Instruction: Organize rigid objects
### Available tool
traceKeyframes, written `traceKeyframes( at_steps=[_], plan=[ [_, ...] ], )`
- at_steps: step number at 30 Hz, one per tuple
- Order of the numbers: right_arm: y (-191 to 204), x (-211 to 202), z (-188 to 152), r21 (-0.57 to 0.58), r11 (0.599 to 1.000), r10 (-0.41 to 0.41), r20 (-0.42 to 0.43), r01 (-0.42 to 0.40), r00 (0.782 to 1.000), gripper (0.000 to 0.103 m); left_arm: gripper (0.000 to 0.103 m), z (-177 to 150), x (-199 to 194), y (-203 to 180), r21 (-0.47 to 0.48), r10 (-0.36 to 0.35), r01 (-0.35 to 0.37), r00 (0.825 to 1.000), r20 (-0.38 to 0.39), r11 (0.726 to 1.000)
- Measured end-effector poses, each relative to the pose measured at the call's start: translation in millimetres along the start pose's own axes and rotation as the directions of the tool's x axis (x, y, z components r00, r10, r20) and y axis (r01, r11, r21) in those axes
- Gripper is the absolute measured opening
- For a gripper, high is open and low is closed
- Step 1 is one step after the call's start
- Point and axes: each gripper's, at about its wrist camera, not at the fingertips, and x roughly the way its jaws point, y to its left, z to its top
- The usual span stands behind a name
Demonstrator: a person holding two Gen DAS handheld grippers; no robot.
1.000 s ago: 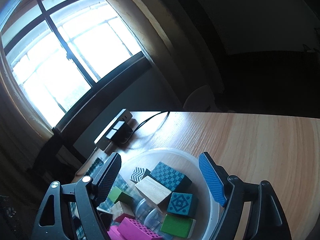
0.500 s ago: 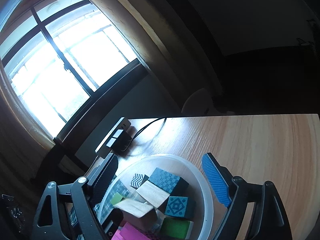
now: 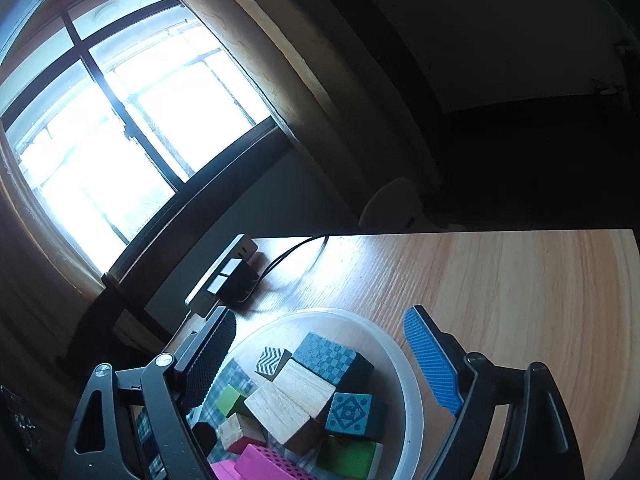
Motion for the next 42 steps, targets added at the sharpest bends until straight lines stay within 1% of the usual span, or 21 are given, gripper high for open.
traceKeyframes(
  at_steps=[5,9,12,16,22,27,30,36,38,39,42],
  plan=[
    [4.1,2.7,-2.3,-0.019,1.0,-0.014,0.0,0.014,1.0,0.092,0.082,2.1,-9.3,5.9,-0.017,0.026,-0.026,1.0,0.009,1.0],
    [8.4,4.2,-5.2,-0.042,0.999,-0.03,0.007,0.031,1.0,0.092,0.082,3.0,-19.8,8.5,-0.014,0.07,-0.07,0.997,0.025,0.997],
    [8.7,3.4,-6.2,-0.048,0.998,-0.049,0.022,0.05,0.999,0.094,0.084,3.0,-29.9,13.9,-0.019,0.1,-0.099,0.994,0.043,0.995],
    [9.8,1.4,-7.8,-0.063,0.995,-0.071,0.048,0.074,0.996,0.094,0.085,1.0,-42.5,24.9,-0.043,0.117,-0.115,0.991,0.062,0.992],
    [16.3,-4.0,-13.1,-0.107,0.99,-0.085,0.09,0.095,0.992,0.094,0.085,-3.7,-62.5,39.6,-0.065,0.157,-0.151,0.983,0.093,0.986],
    [21.9,-9.8,-20.6,-0.151,0.983,-0.085,0.107,0.101,0.991,0.096,0.085,-7.1,-79.3,50.5,-0.074,0.191,-0.183,0.975,0.118,0.98],
    [23.4,-14.2,-27.3,-0.175,0.98,-0.079,0.105,0.097,0.991,0.097,0.089,-11.0,-89.0,55.2,-0.069,0.202,-0.195,0.97,0.133,0.978],
    [22.9,-22.7,-40.4,-0.22,0.973,-0.06,0.06,0.072,0.996,0.098,0.089,-16.1,-100.4,61.4,-0.055,0.215,-0.209,0.966,0.142,0.976],
    [22.4,-26.6,-43.0,-0.229,0.971,-0.051,0.05,0.061,0.997,0.098,0.09,-16.6,-104.0,65.0,-0.064,0.213,-0.205,0.967,0.142,0.977],
    [23.6,-27.4,-44.5,-0.24,0.969,-0.043,0.041,0.052,0.998,0.098,0.092,-16.8,-105.7,66.6,-0.07,0.208,-0.2,0.968,0.142,0.977],
    [24.0,-32.6,-49.4,-0.281,0.959,-0.022,0.003,0.022,1.0,0.1,0.094,-17.8,-108.5,70.3,-0.078,0.19,-0.181,0.972,0.135,0.98]
  ],
)
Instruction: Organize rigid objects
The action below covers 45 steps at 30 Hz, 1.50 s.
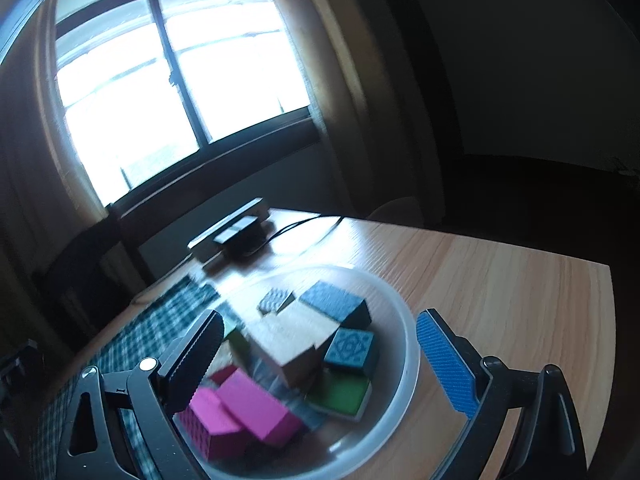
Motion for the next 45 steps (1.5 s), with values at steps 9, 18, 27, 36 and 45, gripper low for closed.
traceKeyframes(
  at_steps=[9,18,27,36,45],
  plan=[
    [14.9,-20.2,-14.5,-0.135,0.989,0.051,-0.101,-0.064,0.994,0.102,0.097,-7.0,1.5,-6.8,0.038,-0.019,0.021,0.999,-0.046,0.999],
    [22.3,-41.0,-15.3,-0.226,0.973,0.039,-0.08,-0.056,0.996,0.102,0.103,-8.9,-7.9,-14.4,0.078,0.04,-0.037,0.998,-0.04,0.996],
    [25.1,-41.3,-20.6,-0.255,0.966,0.019,-0.106,-0.046,0.994,0.102,0.103,-13.1,-16.8,-23.8,0.127,0.084,-0.079,0.996,-0.036,0.989],
    [22.5,-40.2,-23.3,-0.262,0.964,0.006,-0.114,-0.036,0.993,0.102,0.103,-16.1,-11.4,-23.8,0.137,0.085,-0.078,0.995,-0.053,0.988],
    [24.7,-36.2,-26.4,-0.267,0.963,0.001,-0.132,-0.036,0.991,0.102,0.103,-18.4,-8.7,-26.0,0.144,0.079,-0.069,0.995,-0.061,0.987]
  ],
)
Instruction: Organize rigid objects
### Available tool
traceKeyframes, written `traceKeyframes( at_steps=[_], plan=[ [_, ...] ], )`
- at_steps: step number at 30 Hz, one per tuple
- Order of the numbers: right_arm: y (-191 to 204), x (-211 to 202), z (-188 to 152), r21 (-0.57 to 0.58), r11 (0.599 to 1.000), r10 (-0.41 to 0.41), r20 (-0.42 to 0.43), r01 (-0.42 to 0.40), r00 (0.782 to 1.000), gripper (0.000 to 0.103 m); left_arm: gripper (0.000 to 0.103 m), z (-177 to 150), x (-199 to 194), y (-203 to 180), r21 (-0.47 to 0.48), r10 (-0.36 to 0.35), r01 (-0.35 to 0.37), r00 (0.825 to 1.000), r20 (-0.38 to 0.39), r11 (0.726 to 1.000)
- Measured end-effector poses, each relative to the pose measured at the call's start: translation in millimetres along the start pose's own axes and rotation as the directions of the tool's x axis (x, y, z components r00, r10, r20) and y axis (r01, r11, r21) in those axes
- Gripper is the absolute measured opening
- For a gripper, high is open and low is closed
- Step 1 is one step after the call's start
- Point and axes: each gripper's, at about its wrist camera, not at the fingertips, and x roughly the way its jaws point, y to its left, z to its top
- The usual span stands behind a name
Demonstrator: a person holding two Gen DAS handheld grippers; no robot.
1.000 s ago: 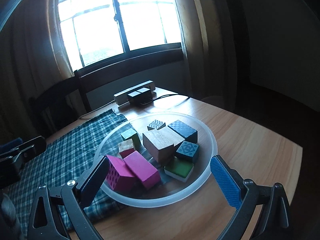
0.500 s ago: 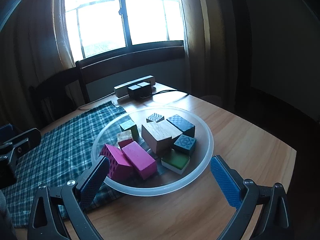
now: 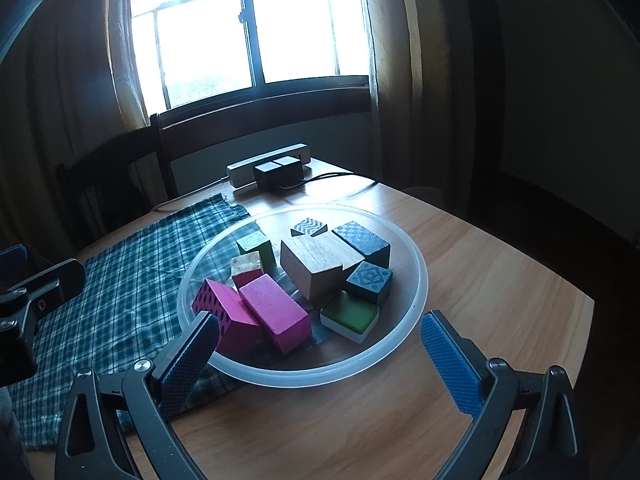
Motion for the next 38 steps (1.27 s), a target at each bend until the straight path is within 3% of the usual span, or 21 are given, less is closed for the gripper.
traceKeyframes(
  at_steps=[38],
  plan=[
    [-1.1,8.2,-7.1,0.01,1.0,-0.01,-0.024,0.01,1.0,0.102,0.103,-8.5,7.2,-4.8,0.021,-0.006,0.007,1.0,-0.015,1.0]
  ],
)
